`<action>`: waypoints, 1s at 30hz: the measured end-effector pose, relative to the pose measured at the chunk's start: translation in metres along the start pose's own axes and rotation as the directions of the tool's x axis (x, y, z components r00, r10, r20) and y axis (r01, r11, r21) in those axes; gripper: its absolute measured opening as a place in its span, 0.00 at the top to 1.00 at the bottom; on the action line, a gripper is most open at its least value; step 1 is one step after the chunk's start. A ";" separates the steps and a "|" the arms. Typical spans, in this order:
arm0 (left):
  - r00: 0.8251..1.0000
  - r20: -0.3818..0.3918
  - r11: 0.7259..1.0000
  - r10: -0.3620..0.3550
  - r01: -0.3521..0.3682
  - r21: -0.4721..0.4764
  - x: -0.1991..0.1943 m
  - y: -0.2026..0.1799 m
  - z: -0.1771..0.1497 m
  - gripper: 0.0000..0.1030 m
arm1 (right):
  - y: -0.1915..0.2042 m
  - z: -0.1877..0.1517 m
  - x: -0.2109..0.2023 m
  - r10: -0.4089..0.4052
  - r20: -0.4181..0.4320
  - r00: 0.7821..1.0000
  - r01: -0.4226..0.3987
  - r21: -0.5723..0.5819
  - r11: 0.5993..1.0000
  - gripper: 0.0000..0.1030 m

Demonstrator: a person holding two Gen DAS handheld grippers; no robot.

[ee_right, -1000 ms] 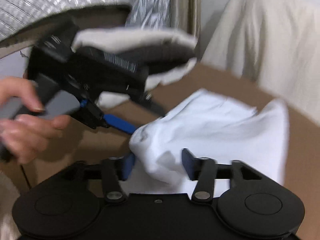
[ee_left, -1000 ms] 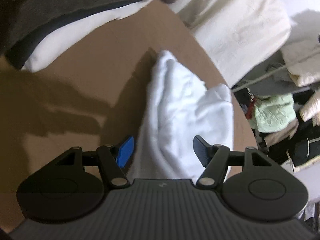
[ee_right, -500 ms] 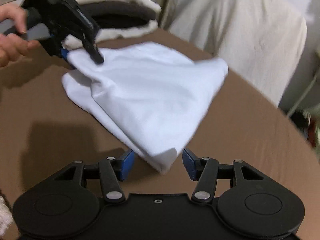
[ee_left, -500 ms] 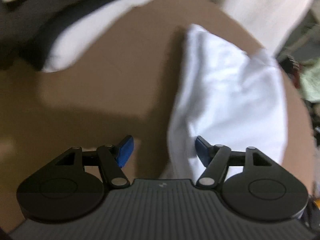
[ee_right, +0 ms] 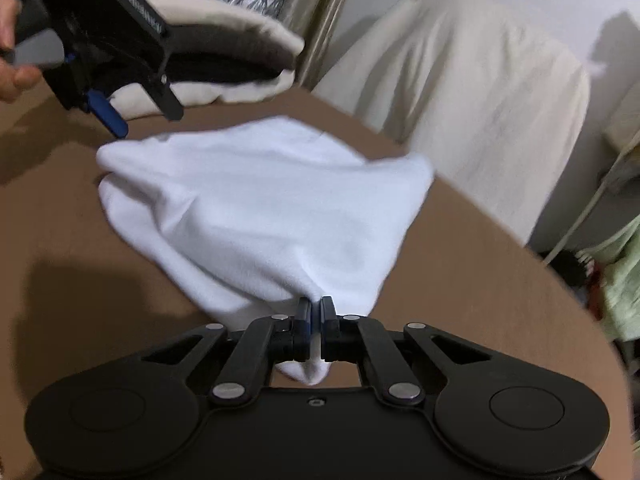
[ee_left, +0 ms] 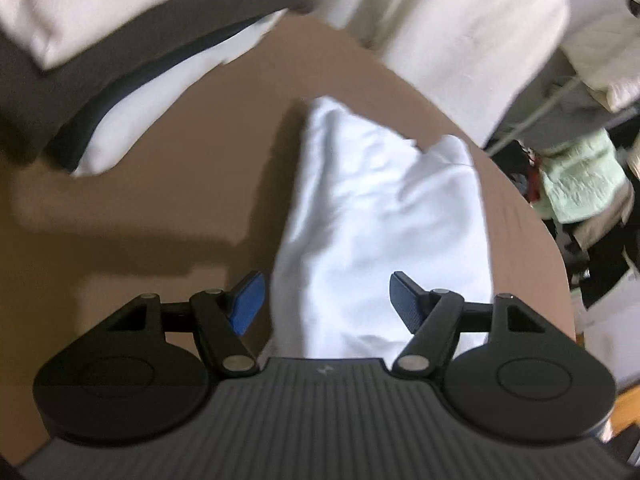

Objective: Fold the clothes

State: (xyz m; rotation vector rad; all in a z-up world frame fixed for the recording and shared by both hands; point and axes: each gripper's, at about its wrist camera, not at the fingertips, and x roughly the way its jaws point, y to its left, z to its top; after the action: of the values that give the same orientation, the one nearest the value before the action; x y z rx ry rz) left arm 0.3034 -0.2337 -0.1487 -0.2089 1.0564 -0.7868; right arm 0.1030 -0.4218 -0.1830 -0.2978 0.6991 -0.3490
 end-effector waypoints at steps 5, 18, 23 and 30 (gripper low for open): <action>0.957 -0.068 0.929 0.283 -0.256 0.267 0.038 -0.029 -0.020 0.37 | -0.006 -0.012 0.001 0.005 -0.038 0.999 -0.004 0.041 0.999 0.97; 0.929 -0.098 0.911 0.356 -0.322 0.257 0.038 -0.017 -0.019 0.35 | 0.004 -0.034 0.004 0.088 -0.007 0.996 -0.088 0.040 0.995 0.55; 0.924 -0.100 0.897 0.370 -0.327 0.299 0.047 -0.026 -0.027 0.35 | -0.017 -0.029 0.008 0.168 0.028 0.985 -0.170 0.209 0.963 0.55; 0.928 -0.116 0.915 0.355 -0.319 0.245 0.057 -0.021 -0.022 0.32 | -0.022 0.009 0.005 0.325 0.154 0.933 -0.349 0.175 0.920 0.53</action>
State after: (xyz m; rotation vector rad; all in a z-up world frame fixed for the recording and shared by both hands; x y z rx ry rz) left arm 0.2899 -0.2821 -0.1889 0.2287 1.1070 -0.6056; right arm 0.1076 -0.4421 -0.1711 -0.0033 0.5767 -0.0678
